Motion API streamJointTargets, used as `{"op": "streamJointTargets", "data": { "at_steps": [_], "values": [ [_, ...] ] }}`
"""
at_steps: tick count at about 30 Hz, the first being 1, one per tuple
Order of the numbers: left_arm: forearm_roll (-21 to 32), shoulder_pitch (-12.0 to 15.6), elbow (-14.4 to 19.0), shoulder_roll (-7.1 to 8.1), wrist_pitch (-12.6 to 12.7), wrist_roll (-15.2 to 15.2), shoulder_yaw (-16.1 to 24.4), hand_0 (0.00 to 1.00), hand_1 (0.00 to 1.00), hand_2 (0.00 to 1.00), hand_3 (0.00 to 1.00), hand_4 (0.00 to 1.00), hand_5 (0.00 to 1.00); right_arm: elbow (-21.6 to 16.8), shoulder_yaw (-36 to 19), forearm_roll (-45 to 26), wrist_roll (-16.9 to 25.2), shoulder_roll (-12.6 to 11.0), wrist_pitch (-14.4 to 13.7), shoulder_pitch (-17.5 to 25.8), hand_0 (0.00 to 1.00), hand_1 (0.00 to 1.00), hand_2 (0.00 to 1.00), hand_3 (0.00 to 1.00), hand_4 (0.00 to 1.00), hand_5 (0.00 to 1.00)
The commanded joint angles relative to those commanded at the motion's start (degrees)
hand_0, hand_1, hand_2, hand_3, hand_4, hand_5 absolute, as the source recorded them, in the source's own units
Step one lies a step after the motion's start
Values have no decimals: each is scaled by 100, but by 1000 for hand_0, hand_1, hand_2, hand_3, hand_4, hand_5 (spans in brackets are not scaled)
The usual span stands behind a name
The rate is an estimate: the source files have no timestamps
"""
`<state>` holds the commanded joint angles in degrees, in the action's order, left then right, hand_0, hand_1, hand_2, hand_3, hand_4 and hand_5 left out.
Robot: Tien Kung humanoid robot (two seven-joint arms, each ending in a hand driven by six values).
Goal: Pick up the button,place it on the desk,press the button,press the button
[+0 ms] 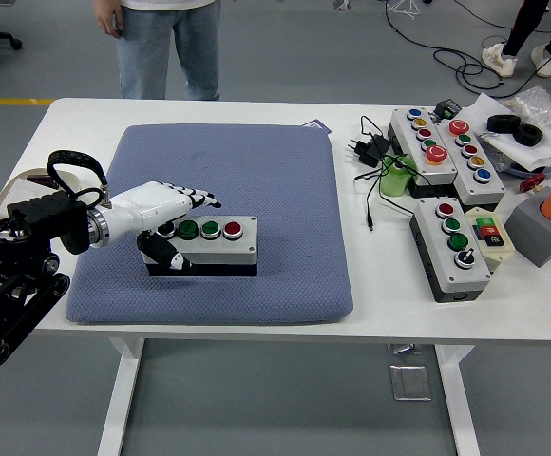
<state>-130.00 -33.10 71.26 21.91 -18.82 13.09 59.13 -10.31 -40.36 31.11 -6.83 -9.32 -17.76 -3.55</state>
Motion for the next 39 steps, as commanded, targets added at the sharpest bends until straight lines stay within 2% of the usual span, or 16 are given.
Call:
{"op": "streamJointTargets", "data": {
  "at_steps": [3,5,6,9,11,12,14,17,18,19,23,24,26,39],
  "values": [
    [0,130,383,-1,-286,-57,314,897,975,998,994,998,495,0,-2,-7,3,1,-2,-1,631,475,530,583,263,11],
    [0,247,831,4,-606,-172,660,897,975,998,994,998,495,0,-8,9,4,-1,1,-5,631,475,530,583,263,11],
    [0,268,975,6,-645,-209,734,844,902,980,996,748,111,0,-9,13,4,-2,2,-6,630,475,531,584,262,11],
    [0,359,1438,32,-661,-493,874,844,902,980,996,748,111,0,-4,0,12,-3,1,-3,630,475,531,584,262,11],
    [0,419,1731,62,-457,-836,840,844,902,980,996,748,111,0,-8,10,15,-7,4,-1,630,475,531,584,262,11],
    [0,453,1867,78,-365,-1054,823,288,161,177,878,457,2,0,-10,12,15,-6,4,2,630,476,530,583,262,10],
    [0,518,2119,106,-302,-1427,790,288,161,177,878,457,2,0,-6,1,16,-4,2,10,630,476,530,583,262,10],
    [0,555,2302,127,-387,-1596,727,288,161,177,878,457,2,0,-4,-5,14,-2,1,17,630,476,530,583,262,10],
    [0,564,2370,137,-479,-1626,685,205,89,101,796,485,2,0,-5,0,10,-1,2,19,631,476,530,583,262,10],
    [0,566,2383,139,-498,-1632,676,205,89,101,796,485,2,0,-6,0,9,-1,2,19,631,476,530,583,262,10],
    [0,606,2525,163,-1312,-1509,616,205,89,101,796,485,2,0,-14,19,-4,0,2,40,631,476,530,583,262,10],
    [0,610,2532,166,-1480,-1501,611,186,72,89,792,561,2,0,-14,19,-4,0,2,42,631,476,531,583,262,10],
    [0,627,2545,164,-1797,-1484,576,186,72,89,792,561,2,0,-16,24,-8,0,1,58,631,476,531,583,262,10],
    [0,612,2501,126,-1816,-1617,502,180,58,81,818,548,2,0,-37,70,-16,-2,6,105,631,476,531,583,262,10]
  ]
}}
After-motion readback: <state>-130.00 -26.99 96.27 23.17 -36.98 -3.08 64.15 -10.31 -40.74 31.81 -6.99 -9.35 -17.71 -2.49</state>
